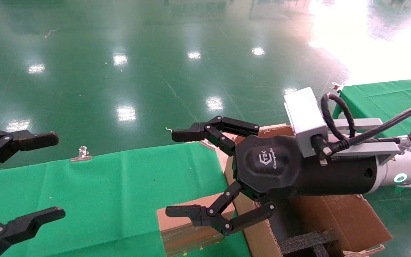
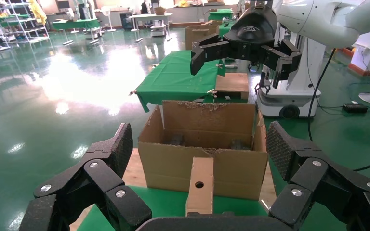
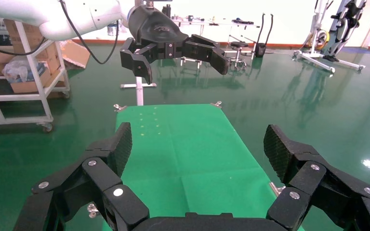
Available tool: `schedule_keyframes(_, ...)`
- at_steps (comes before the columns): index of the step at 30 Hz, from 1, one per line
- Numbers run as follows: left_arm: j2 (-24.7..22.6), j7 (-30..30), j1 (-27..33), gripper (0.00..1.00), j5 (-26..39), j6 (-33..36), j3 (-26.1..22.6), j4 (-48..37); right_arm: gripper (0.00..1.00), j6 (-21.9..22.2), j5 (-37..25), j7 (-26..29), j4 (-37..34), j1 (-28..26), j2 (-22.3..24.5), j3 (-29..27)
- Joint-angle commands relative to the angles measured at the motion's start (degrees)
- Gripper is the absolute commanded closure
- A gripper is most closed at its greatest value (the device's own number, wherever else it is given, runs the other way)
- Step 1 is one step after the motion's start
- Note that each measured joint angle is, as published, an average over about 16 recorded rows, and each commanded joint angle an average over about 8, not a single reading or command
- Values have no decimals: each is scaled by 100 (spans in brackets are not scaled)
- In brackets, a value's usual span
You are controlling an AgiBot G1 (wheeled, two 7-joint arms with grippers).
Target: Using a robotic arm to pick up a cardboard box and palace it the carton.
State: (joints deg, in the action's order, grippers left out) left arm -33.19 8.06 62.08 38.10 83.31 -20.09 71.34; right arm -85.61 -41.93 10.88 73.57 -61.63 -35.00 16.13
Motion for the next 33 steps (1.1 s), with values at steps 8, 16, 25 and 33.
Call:
schedule_keyframes(8,0,0,0,0,0,0,0,0,0,0,0,0,0,0,0,0)
schedule_keyframes(16,0,0,0,10,0,0,0,0,0,0,0,0,0,0,0,0)
schedule_keyframes(25,0,0,0,100,0,0,0,0,0,-1,-2,-3,0,0,1,-1)
schedule_keyframes(33,0,0,0,100,0,0,0,0,0,-101,-436,26,32,-199,23,193)
